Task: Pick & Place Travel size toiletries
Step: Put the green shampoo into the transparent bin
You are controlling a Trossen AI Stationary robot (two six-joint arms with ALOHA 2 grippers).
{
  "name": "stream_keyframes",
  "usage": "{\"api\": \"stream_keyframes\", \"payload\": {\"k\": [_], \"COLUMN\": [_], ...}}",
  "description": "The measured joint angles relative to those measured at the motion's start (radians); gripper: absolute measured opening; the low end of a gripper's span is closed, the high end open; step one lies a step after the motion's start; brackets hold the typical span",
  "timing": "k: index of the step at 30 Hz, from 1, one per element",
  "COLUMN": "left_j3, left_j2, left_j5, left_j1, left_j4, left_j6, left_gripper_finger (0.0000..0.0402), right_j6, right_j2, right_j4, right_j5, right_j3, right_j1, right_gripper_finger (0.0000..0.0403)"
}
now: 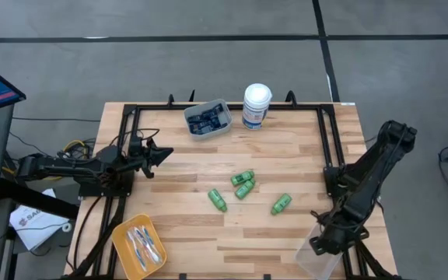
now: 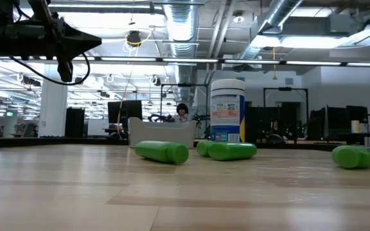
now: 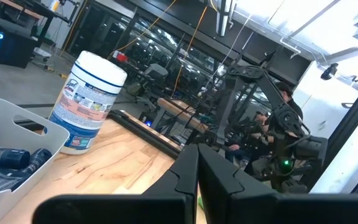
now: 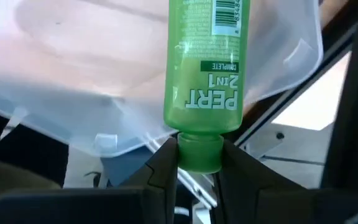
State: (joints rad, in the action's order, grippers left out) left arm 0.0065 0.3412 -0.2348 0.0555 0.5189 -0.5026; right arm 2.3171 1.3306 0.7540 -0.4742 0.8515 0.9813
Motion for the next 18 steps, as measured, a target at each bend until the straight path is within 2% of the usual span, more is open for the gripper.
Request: {"api": "stream_keyframes", "payload": {"k": [10, 12, 18], "left_j3": [0.000, 0.000, 0.000], "left_j2": [0.000, 0.000, 0.000], "left_j5": [0.000, 0.000, 0.000], "left_j1": [0.000, 0.000, 0.000], "left_j4": [0.004, 0.006, 0.007], "left_j6": [0.000, 0.000, 0.000], "left_gripper_finger": [0.0002, 0.0002, 0.0002], "right_j6": [-0.120, -0.130, -0.171], "right_j2": [0.103, 0.111, 0.109], "right_j4": [-0.007, -0.008, -0.007], "right_j5": [-0.002, -0.003, -0.004], "right_j3": [0.000, 0.000, 0.000], "right_j1": [-0.025, -0.028, -0.028], "right_gripper_finger": [0.0083, 0.0102, 0.0191]}}
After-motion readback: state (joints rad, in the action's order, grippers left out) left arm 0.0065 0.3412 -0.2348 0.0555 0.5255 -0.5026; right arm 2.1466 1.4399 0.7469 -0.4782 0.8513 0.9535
